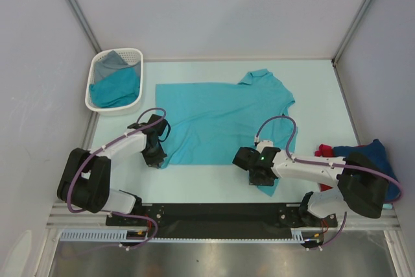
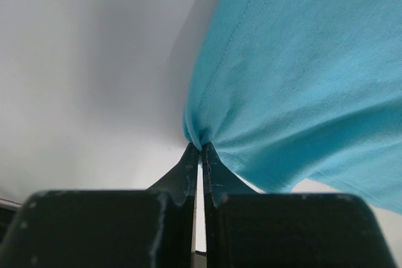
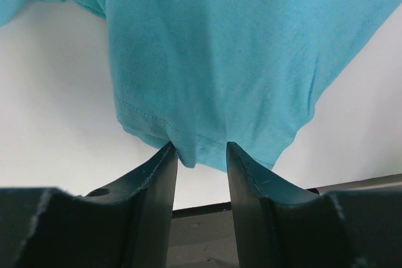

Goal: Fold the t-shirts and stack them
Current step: Grap the side of the flattened tshirt closest away from the robot with both arms

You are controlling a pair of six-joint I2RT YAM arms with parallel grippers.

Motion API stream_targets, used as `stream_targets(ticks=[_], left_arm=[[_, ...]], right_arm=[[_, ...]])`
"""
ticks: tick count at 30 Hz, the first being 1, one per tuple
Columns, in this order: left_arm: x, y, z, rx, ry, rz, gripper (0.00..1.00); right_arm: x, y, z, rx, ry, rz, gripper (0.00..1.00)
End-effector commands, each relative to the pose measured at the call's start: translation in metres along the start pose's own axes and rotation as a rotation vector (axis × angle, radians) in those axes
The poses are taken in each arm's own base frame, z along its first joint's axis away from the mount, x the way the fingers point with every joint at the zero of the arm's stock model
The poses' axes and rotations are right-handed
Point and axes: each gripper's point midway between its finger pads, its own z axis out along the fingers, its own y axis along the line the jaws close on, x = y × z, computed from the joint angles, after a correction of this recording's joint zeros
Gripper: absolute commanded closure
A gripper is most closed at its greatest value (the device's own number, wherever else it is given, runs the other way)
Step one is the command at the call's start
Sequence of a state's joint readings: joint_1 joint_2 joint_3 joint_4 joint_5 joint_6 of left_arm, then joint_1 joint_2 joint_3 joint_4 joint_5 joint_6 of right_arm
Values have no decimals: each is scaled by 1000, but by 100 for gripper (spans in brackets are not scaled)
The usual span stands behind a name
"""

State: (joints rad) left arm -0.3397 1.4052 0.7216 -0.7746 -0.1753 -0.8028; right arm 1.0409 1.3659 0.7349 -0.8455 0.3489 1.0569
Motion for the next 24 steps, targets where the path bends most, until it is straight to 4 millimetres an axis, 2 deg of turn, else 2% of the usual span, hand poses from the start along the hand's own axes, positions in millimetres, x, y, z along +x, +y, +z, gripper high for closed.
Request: stream_targets(ticks=[1, 5, 11, 14, 24], left_arm=[[-3, -5, 0, 16, 0, 10, 97], [-4, -5, 0, 17, -3, 8, 97], [-3, -6, 1, 15, 1, 12, 97], [-3, -6, 1, 14, 2, 12, 97], [-4, -6, 2, 12, 3, 14, 98]], right_arm=[[-2, 1, -3, -6, -7, 4, 52], [-6, 9, -14, -44, -40, -22, 38], [4, 8, -9, -29, -4, -50, 36], [9, 7, -5, -20, 14, -61, 37], [9, 3, 0, 1, 23, -58, 55]])
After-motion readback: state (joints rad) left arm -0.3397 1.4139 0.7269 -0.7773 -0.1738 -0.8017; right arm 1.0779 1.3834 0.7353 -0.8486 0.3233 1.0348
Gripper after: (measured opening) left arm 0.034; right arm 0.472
